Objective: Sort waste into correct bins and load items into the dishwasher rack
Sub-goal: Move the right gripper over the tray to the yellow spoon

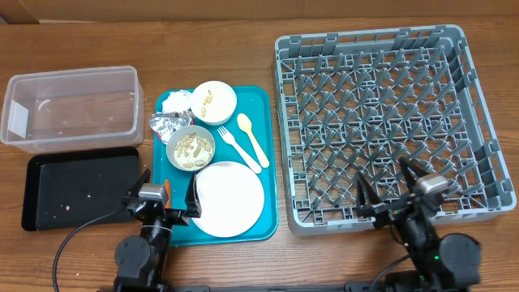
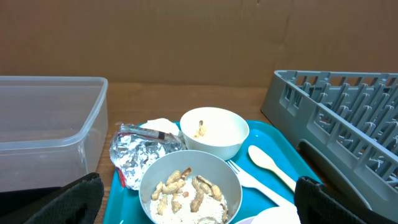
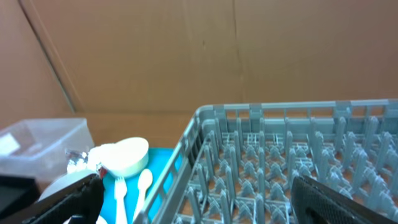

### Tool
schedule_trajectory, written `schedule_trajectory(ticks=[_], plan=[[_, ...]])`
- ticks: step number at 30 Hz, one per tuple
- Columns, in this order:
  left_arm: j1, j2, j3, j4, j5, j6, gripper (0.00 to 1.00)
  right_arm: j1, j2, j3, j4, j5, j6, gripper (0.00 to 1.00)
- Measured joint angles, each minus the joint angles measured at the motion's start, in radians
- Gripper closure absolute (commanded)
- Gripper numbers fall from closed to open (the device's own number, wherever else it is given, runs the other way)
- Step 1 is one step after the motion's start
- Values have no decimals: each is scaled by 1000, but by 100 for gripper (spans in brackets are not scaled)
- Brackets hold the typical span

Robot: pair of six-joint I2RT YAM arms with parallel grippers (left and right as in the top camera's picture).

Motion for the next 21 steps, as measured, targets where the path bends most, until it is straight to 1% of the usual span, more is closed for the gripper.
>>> schedule_trajectory(ticks=[9, 12, 15, 19, 21], plan=[[0, 0, 0, 0, 0, 0, 0, 0, 394, 515, -425, -14, 8, 0], [0, 0, 0, 0, 0, 0, 0, 0, 513, 652, -508, -50, 8, 0], [0, 0, 0, 0, 0, 0, 0, 0, 589, 727, -533, -111, 8, 0], [0, 0, 0, 0, 0, 0, 0, 0, 649, 740, -526, -218, 8, 0], [0, 0, 0, 0, 0, 0, 0, 0, 683, 740, -560, -253, 8, 0]])
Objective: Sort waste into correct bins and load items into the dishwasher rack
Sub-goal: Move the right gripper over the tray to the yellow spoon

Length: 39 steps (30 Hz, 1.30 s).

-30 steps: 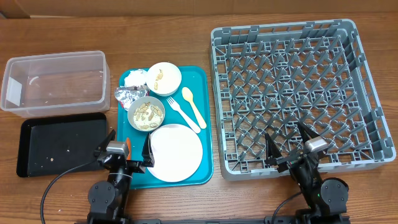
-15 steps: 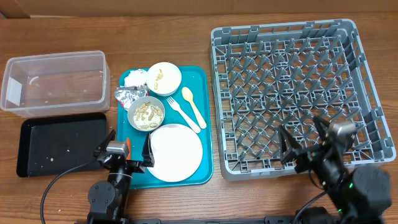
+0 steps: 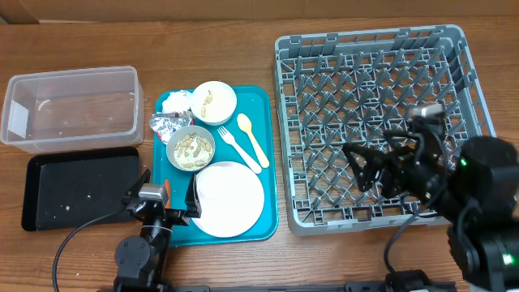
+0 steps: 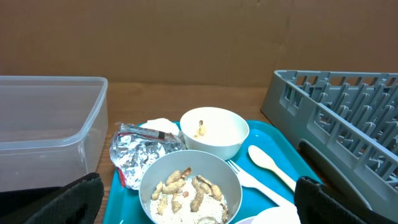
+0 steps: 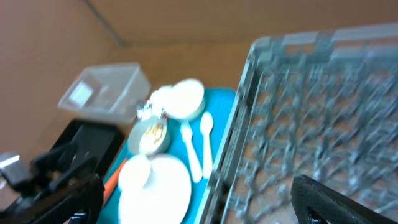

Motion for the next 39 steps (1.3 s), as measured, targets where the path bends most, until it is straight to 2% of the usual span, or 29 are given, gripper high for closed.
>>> schedule_trajectory(ticks=[5, 10, 16, 20, 23, 26, 30, 32, 39], plan=[[0, 0, 0, 0, 0, 0, 0, 0, 87, 0, -84, -6, 22, 0], [0, 0, 0, 0, 0, 0, 0, 30, 130, 0, -96, 32, 68, 0], [0, 0, 0, 0, 0, 0, 0, 282, 188, 0, -70, 182, 113, 0], [0, 0, 0, 0, 0, 0, 0, 506, 309, 1, 12, 312, 134, 0], [0, 0, 0, 0, 0, 0, 0, 609, 414, 3, 72, 404, 136, 0], [0, 0, 0, 0, 0, 0, 0, 642, 547, 16, 188, 476, 121, 15], [0, 0, 0, 0, 0, 0, 0, 636, 655, 27, 337, 520, 94, 22], [0, 0, 0, 0, 0, 0, 0, 636, 705, 29, 400, 533, 78, 30], [0, 0, 0, 0, 0, 0, 0, 634, 839, 32, 533, 549, 52, 43]])
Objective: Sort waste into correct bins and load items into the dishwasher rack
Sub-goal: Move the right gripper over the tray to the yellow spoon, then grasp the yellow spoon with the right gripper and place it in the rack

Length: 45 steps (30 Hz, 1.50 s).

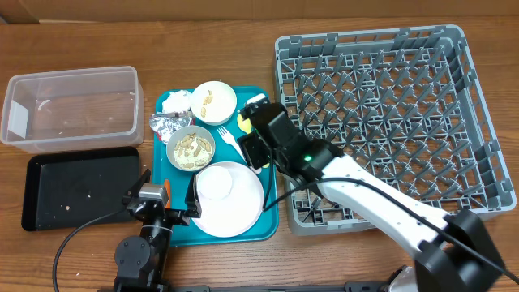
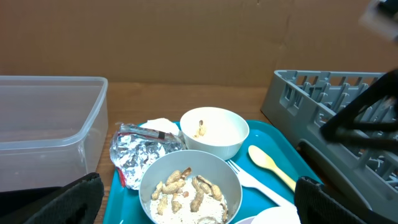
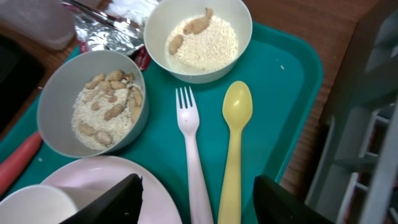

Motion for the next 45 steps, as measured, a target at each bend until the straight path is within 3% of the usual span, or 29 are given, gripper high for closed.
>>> schedule_trajectory(ticks=[12, 28, 32, 40, 45], plan=[[0, 0, 0, 0, 0, 0, 0, 0, 170, 0, 96, 8, -27, 55], [0, 0, 0, 0, 0, 0, 0, -3, 307, 2, 214, 83, -30, 51], [0, 0, 0, 0, 0, 0, 0, -15, 319, 2, 216, 91, -31, 58], [0, 0, 0, 0, 0, 0, 0, -21, 337, 2, 217, 91, -30, 60], [0, 0, 0, 0, 0, 0, 0, -21, 348, 2, 217, 90, -28, 70]])
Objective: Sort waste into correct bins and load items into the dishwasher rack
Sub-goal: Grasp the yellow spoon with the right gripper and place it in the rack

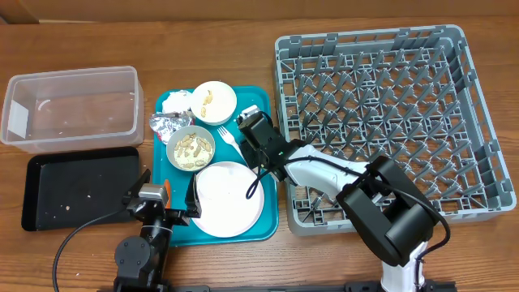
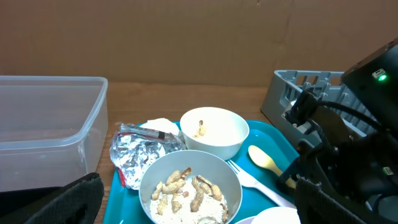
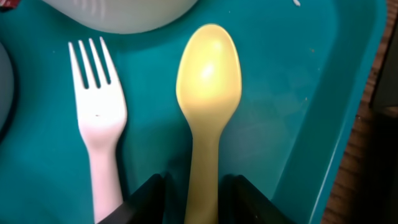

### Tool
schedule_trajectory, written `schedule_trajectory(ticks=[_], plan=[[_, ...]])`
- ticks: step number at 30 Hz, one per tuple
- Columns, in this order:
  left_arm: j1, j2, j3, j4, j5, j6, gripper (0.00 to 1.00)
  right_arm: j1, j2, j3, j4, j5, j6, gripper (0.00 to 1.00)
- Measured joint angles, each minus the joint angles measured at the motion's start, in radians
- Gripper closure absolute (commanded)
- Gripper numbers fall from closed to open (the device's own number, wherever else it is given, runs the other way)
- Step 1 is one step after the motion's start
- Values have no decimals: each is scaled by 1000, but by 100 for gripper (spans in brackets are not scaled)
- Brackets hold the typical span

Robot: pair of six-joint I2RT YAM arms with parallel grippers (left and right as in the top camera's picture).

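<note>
A yellow spoon (image 3: 208, 68) lies on the teal tray (image 1: 261, 101) beside a white fork (image 3: 99, 118). My right gripper (image 3: 200, 186) is down on the tray, open, with one finger on each side of the spoon's handle. In the overhead view the right gripper (image 1: 253, 134) covers most of the spoon. Also on the tray are a grey bowl of peanuts (image 1: 190, 148), a white bowl with crumbs (image 1: 214, 101), crumpled foil (image 1: 165, 126), a white napkin (image 1: 174, 102) and a white plate (image 1: 231, 199). My left gripper (image 2: 199, 208) rests open at the tray's near end.
The grey dishwasher rack (image 1: 369, 39) stands to the right of the tray. A clear plastic bin (image 1: 73, 75) sits at the far left, with a black tray (image 1: 77, 186) in front of it. The right arm stretches across the rack's front left corner.
My right gripper was higher over the tray, with both bowls, fork and spoon in its view. Now it is low, with its fingers either side of the spoon's handle. The left arm is unchanged.
Both grippers first rested open at the table's front edge, the right one by the rack. Then the right arm was raised over the rack, facing the tray. Later it hung over the fork and spoon, and now it straddles the spoon's handle.
</note>
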Motion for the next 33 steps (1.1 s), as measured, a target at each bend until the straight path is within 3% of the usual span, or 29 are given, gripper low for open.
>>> schedule_trajectory(ticks=[7, 13, 26, 33], plan=[[0, 0, 0, 0, 0, 0, 0, 1, 4, 7, -2, -4, 1, 88], [0, 0, 0, 0, 0, 0, 0, 1, 4, 60, -113, -3, -1, 96], [0, 0, 0, 0, 0, 0, 0, 1, -110, 285, -455, -3, 2, 96], [0, 0, 0, 0, 0, 0, 0, -8, -184, 376, -652, -3, 80, 96]])
